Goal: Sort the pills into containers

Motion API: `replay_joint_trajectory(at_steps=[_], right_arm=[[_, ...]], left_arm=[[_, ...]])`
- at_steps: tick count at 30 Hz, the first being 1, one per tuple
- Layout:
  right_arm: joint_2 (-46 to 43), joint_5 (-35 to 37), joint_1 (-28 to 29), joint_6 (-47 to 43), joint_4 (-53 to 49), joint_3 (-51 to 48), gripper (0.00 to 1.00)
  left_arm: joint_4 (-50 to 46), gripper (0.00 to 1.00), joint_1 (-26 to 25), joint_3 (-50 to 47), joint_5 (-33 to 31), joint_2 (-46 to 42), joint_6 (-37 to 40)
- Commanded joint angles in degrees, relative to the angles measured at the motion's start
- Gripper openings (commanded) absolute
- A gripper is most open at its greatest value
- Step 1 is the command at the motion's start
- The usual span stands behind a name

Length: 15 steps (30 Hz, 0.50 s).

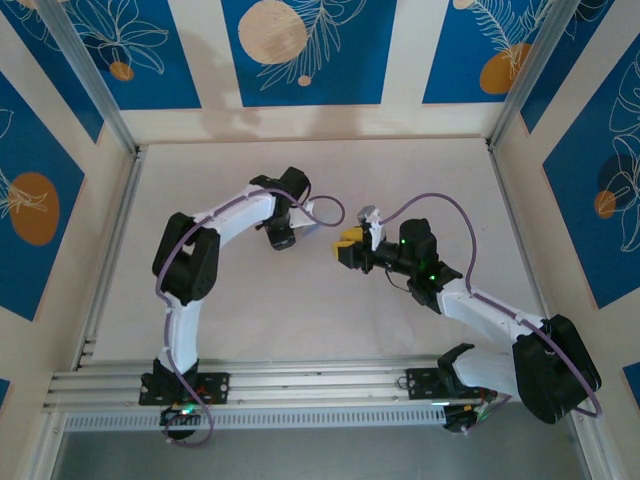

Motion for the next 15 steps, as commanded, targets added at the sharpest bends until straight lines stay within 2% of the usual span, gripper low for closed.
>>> replay_joint_trajectory(at_steps=[1, 15], right_arm=[[0.2, -1.1, 0.5, 0.5, -0.6, 1.3, 0.00], [-0.2, -1.1, 0.8, 0.3, -0.9, 1.3, 0.00]], left_arm=[[-1.7, 0.00, -0.7, 1.5, -2.6, 0.5, 1.9], [-0.9, 0.00, -2.3, 1.5, -7.9, 1.1, 4.7]])
